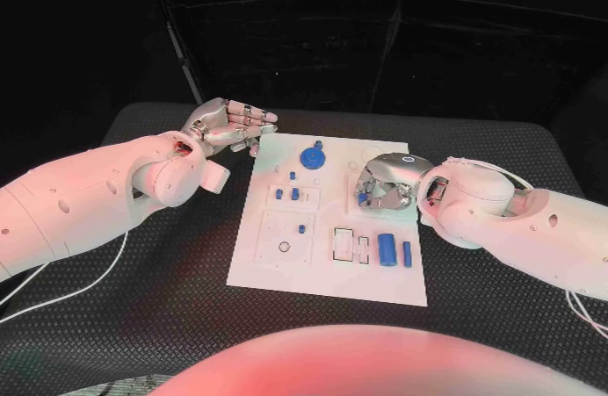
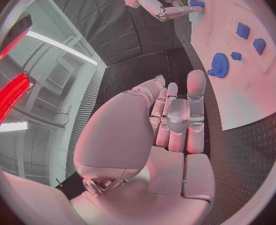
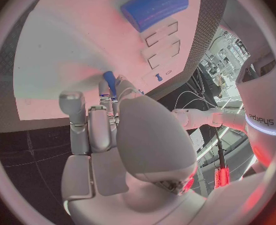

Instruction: Assemble the parts on the task board

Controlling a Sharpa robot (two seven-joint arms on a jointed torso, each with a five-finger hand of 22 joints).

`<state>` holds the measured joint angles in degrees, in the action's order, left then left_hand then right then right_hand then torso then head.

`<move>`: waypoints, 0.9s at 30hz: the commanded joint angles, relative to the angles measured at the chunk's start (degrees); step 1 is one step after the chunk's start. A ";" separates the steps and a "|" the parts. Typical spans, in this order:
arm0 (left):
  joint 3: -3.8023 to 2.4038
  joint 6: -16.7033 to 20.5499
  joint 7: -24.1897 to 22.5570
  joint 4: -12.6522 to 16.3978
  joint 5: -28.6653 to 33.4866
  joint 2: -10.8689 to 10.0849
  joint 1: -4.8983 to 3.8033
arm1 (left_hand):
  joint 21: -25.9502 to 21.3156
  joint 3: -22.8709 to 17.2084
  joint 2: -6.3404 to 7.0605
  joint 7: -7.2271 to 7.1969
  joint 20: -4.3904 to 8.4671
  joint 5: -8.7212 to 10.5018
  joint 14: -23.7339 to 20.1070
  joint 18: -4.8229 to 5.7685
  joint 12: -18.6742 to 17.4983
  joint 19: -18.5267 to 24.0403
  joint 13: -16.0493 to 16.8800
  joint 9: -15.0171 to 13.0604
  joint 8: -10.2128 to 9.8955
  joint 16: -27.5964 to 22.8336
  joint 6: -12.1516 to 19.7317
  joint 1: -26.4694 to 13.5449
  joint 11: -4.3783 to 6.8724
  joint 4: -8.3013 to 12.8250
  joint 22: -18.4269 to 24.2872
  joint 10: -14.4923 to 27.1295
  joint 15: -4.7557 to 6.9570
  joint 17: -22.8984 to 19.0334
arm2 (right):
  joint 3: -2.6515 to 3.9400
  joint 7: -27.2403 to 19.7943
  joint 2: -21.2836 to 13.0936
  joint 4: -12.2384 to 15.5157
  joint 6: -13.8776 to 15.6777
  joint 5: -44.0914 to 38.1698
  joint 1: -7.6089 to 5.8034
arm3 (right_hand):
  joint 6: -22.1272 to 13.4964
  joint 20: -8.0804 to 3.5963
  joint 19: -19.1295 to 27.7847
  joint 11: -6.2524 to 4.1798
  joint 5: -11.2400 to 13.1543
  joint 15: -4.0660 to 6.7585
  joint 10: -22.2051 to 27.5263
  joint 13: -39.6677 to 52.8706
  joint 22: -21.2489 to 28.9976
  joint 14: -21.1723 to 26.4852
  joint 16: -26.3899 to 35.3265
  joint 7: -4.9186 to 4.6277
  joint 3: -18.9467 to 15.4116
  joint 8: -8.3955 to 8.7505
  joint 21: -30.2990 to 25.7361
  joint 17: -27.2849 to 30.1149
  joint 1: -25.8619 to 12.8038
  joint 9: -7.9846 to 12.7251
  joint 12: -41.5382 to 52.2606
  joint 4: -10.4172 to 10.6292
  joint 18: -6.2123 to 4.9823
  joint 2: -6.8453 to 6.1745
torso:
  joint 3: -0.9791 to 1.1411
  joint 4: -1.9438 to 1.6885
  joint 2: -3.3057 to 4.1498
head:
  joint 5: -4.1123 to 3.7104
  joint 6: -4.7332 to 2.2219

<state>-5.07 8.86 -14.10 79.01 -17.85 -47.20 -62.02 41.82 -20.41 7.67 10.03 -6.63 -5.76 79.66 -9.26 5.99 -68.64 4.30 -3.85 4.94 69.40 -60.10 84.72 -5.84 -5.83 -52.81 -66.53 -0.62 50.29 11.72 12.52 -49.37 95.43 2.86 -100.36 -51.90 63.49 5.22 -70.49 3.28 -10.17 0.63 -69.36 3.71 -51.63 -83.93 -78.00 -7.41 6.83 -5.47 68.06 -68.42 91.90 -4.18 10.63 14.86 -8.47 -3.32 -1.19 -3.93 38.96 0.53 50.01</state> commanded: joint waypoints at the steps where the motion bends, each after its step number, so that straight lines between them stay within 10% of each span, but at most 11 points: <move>1: -0.05 -0.46 -0.47 0.03 0.27 -0.04 -0.06 | -0.06 -0.11 0.13 0.00 -0.06 -0.05 -0.29 -0.60 0.28 0.13 -0.05 0.03 -0.31 -0.30 0.18 -0.11 -0.09 0.23 -0.05 0.40 -0.30 -0.10 | -0.01 -0.53 -0.14 0.55 1.73 0.15 -0.02 | 0.79 -0.19 -0.56 0.03 0.17 0.56 -0.91 -0.02 -0.43 -2.66 -0.47 0.14 0.77 0.01 0.49 -0.35 0.57 -0.04 -0.50 -0.02 1.16 0.17 | 0.01 0.04 -0.06 | 0.00 -0.01; 13: -0.05 -0.43 -0.45 -0.19 0.27 -0.31 0.11 | -0.06 -0.11 0.13 0.00 -0.06 -0.05 -0.29 -0.60 0.28 0.13 -0.05 0.03 -0.31 -0.30 0.18 -0.11 -0.09 0.23 -0.05 0.40 -0.30 -0.10 | 0.16 0.32 -2.70 5.25 9.55 5.25 -0.07 | 2.02 -0.40 -1.33 -0.25 0.49 0.75 -2.65 0.11 -2.10 -2.91 -1.33 0.26 2.44 -0.16 1.68 -1.48 0.32 -0.08 -1.38 0.02 1.44 0.35 | -0.06 -0.04 -0.12 | -0.30 -0.02; 18: -0.05 -0.42 -0.45 -0.19 0.27 -0.31 0.14 | -0.06 -0.11 0.13 0.00 -0.06 -0.05 -0.29 -0.60 0.28 0.13 -0.05 0.03 -0.31 -0.30 0.18 -0.11 -0.09 0.23 -0.05 0.40 -0.30 -0.10 | 1.84 0.26 -3.30 7.56 11.32 8.33 -0.09 | 2.08 -0.42 -1.28 -0.22 0.41 0.75 -2.80 0.10 -2.12 -2.89 -1.37 0.20 2.97 -0.06 1.73 -1.46 0.48 -0.04 -1.77 -0.22 1.43 0.23 | -0.01 -0.10 -0.02 | -0.26 -0.15; 27: -0.05 -0.31 -0.36 -0.23 0.27 -0.19 0.15 | -0.20 -0.13 0.10 -0.01 -0.07 -0.04 -0.30 -0.63 0.34 0.15 -0.04 0.02 -0.28 -0.32 0.14 -0.20 -0.08 0.24 0.03 0.43 -0.29 -0.16 | 2.47 -0.44 -0.90 9.03 10.77 13.25 -0.09 | 2.21 -0.42 -1.18 -0.16 0.17 0.71 -3.13 0.11 -2.23 -2.85 -1.45 0.11 3.85 0.13 1.87 -1.45 0.70 0.02 -2.47 -0.83 1.44 -0.32 | -0.07 -0.15 -0.06 | 0.32 -0.10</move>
<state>-5.07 8.86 -14.08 78.72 -17.85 -47.47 -61.79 41.82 -20.42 7.67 10.03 -6.63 -5.76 79.66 -9.27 5.99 -68.64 4.30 -3.86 4.95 69.40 -60.10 84.72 -5.84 -5.83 -52.81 -66.53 -0.61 50.18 14.14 12.79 -51.01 104.33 12.59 -90.71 -51.94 65.25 4.83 -71.28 3.08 -9.84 1.04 -72.17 3.88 -53.84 -83.94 -79.25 -7.43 10.33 -5.42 69.67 -69.84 92.29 -4.17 8.40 13.99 -7.54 -3.62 -1.23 -4.06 38.89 0.58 49.84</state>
